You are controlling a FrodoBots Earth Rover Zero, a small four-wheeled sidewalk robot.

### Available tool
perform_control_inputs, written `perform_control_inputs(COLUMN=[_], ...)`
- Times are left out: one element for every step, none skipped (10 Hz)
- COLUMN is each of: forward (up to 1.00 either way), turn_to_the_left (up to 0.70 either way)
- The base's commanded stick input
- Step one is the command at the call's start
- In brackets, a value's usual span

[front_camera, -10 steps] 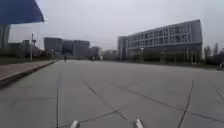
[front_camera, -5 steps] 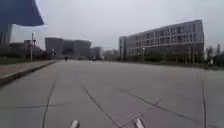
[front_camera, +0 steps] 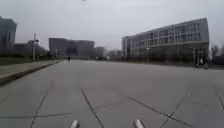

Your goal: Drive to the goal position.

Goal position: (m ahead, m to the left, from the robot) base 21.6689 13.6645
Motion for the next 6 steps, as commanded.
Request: perform_control_inputs(forward=[0.7,0.7,0.7,0.7,0.7,0.7], turn_to_the_left=[0.35,0.35,0.02,0.0,0.0,0.0])
